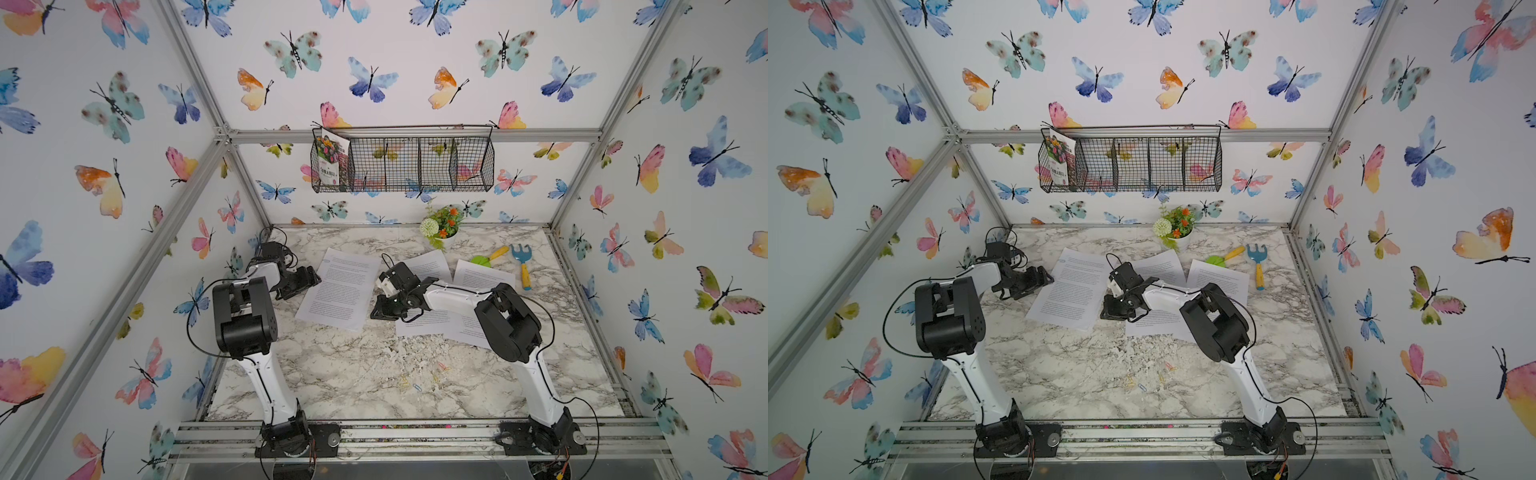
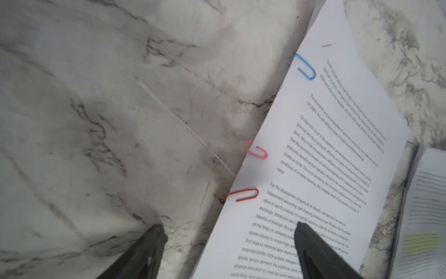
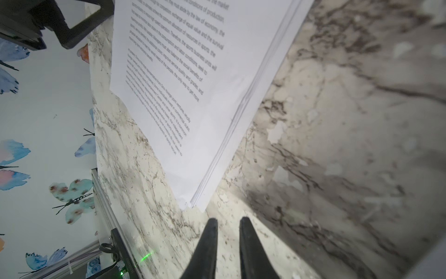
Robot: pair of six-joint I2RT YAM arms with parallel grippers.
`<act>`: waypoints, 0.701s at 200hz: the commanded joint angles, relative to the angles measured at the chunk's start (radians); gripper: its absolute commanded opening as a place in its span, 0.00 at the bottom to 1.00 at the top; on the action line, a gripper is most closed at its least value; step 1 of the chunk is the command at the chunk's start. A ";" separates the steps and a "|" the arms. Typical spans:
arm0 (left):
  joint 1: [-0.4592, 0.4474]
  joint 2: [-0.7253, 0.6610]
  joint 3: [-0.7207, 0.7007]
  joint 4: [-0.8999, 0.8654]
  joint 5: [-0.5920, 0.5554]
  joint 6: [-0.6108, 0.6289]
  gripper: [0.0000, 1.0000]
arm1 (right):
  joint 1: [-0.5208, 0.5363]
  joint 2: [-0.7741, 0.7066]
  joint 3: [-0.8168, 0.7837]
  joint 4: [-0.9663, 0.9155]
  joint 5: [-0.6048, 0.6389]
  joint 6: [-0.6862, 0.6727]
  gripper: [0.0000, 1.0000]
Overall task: Unclip the paperclips from the documents
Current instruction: Pick up the document from the center of the board.
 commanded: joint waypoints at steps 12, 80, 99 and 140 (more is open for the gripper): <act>0.000 0.048 -0.030 -0.076 0.070 0.012 0.85 | 0.024 0.050 0.044 0.049 -0.023 0.036 0.21; -0.001 -0.003 -0.094 -0.110 0.313 -0.006 0.85 | 0.028 0.096 0.053 0.055 -0.024 0.055 0.21; -0.002 -0.046 -0.108 -0.124 0.333 0.002 0.84 | 0.028 0.104 0.060 0.044 -0.023 0.051 0.21; -0.002 -0.080 -0.126 -0.134 0.363 0.002 0.81 | 0.029 0.110 0.063 0.010 -0.020 0.032 0.21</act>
